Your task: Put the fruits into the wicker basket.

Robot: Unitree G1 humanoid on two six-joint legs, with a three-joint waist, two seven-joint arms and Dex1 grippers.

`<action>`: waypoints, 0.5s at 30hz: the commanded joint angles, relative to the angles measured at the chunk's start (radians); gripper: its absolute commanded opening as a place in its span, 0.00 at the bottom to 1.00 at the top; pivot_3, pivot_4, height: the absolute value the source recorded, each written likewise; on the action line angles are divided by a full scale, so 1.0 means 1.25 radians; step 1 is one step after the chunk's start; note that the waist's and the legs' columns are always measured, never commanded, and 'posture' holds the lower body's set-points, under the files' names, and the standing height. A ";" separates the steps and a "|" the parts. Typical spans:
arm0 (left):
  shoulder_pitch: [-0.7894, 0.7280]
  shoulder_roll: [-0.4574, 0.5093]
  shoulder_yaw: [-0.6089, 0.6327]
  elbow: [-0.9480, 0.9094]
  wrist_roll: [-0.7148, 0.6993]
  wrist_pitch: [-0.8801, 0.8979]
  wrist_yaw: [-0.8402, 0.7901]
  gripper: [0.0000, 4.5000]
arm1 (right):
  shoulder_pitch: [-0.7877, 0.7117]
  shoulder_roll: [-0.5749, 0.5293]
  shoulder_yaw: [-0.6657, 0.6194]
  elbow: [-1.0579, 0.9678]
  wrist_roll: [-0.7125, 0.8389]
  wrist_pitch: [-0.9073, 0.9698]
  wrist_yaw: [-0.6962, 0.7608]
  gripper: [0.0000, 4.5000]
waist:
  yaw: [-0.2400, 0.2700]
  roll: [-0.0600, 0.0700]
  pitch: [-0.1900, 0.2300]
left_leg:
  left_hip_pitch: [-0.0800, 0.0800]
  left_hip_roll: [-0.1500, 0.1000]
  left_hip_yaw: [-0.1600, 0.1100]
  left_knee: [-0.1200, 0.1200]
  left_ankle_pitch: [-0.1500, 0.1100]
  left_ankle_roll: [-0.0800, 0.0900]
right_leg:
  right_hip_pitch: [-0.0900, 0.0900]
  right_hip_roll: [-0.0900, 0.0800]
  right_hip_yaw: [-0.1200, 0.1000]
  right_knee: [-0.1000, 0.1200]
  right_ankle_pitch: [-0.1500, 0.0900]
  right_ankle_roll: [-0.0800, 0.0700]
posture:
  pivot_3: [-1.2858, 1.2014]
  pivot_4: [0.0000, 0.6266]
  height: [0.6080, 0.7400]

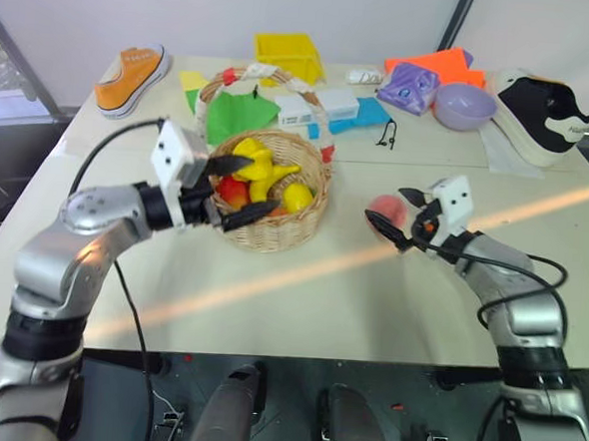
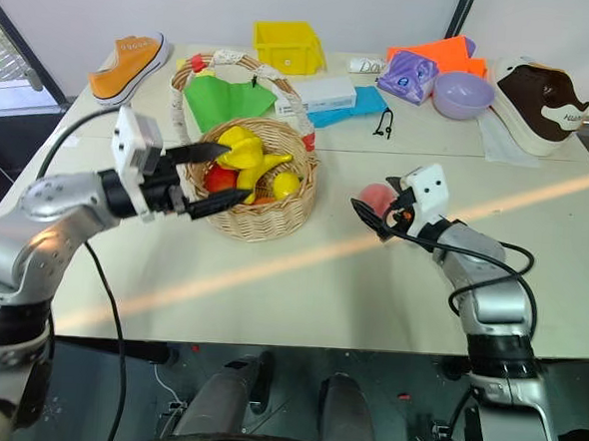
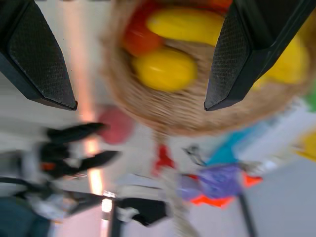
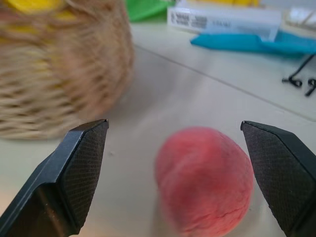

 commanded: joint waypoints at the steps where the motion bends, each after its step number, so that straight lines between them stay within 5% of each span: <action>1: 0.037 0.018 0.017 -0.079 -0.042 0.027 0.000 0.98 | -0.050 0.010 0.003 0.086 -0.028 -0.025 0.001 1.00 | 0.000 0.000 0.000 | 0.000 0.000 0.000 0.000 0.000 0.000 | 0.000 0.000 0.000 0.000 0.000 0.000 | 0.52 0.24 1.00; 4: 0.061 0.015 0.012 -0.104 -0.038 0.031 0.020 0.98 | -0.069 0.014 0.009 0.140 -0.033 -0.011 0.012 1.00 | -0.001 0.000 0.000 | 0.001 0.000 0.000 0.000 0.000 0.000 | 0.001 0.000 0.000 0.000 0.000 0.000 | 0.52 0.24 1.00; 7: 0.065 0.012 0.012 -0.110 -0.028 0.028 0.040 1.00 | -0.072 0.019 0.010 0.146 -0.035 -0.015 0.021 0.81 | 0.001 0.000 0.000 | 0.001 0.000 0.000 0.000 0.000 0.000 | 0.001 0.000 0.000 0.000 0.000 0.000 | 0.52 0.24 1.00; 10: 0.067 0.004 0.021 -0.107 -0.026 0.019 0.059 1.00 | -0.070 0.018 0.010 0.127 -0.039 -0.020 0.020 0.50 | -0.002 0.000 0.000 | 0.001 0.000 0.000 0.000 0.000 0.000 | 0.001 0.000 0.000 0.000 0.000 0.000 | 0.52 0.24 1.00; 15: 0.100 0.016 0.053 -0.085 -0.014 -0.003 0.059 1.00 | -0.055 0.002 0.015 0.067 -0.055 -0.050 0.034 0.47 | -0.002 0.000 0.000 | 0.001 0.000 0.000 0.000 0.000 0.000 | 0.000 0.000 0.000 0.001 0.000 0.000 | 0.52 0.24 1.00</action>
